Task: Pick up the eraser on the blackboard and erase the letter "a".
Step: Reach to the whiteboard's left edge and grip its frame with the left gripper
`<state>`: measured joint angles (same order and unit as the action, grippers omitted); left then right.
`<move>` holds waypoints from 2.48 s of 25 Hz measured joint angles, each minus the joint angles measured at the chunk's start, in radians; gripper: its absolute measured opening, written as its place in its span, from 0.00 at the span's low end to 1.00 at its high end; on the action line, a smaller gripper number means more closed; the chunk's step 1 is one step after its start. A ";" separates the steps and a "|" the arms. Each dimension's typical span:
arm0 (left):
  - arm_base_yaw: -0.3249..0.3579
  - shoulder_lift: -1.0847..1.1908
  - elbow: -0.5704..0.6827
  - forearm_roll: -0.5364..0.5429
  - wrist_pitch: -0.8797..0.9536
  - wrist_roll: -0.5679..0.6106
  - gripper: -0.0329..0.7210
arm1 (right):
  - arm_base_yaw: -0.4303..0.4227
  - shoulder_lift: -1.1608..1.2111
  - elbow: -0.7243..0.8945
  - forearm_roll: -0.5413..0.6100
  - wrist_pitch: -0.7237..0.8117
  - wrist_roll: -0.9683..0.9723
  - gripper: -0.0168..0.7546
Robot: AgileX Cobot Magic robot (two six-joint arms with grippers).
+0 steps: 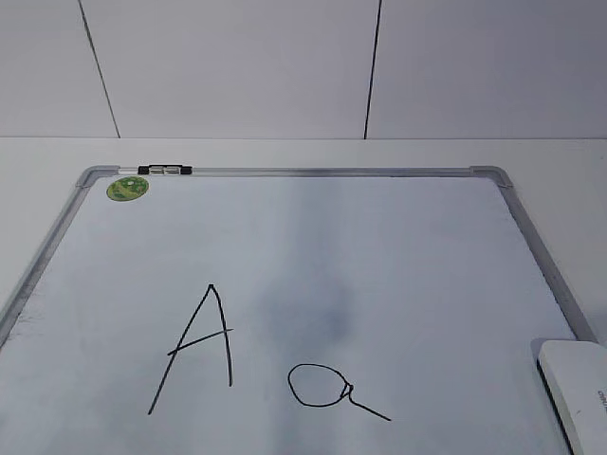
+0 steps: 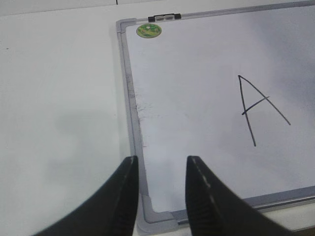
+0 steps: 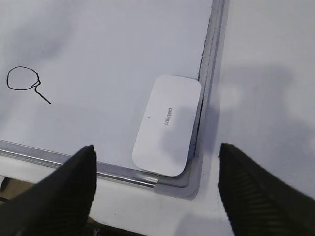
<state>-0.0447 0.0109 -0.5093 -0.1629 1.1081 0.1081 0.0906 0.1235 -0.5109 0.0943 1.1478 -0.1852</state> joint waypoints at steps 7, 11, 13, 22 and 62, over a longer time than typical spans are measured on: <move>0.000 0.019 0.000 -0.026 0.002 0.000 0.37 | 0.000 0.219 -0.105 0.015 0.031 0.061 0.79; 0.000 0.133 -0.049 -0.026 0.007 0.000 0.37 | 0.000 0.332 -0.176 0.018 0.049 0.098 0.79; 0.000 0.216 -0.081 -0.027 0.007 -0.011 0.37 | 0.000 0.384 -0.203 0.022 0.052 0.108 0.79; 0.000 0.618 -0.172 -0.010 -0.007 -0.077 0.37 | 0.000 0.451 -0.243 0.024 0.050 0.114 0.79; 0.000 1.816 -0.650 0.087 -0.241 -0.037 0.37 | 0.000 0.451 -0.243 0.024 0.052 0.119 0.79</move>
<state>-0.0447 1.8273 -1.1591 -0.0759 0.8674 0.0710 0.0906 0.5747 -0.7537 0.1184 1.1994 -0.0664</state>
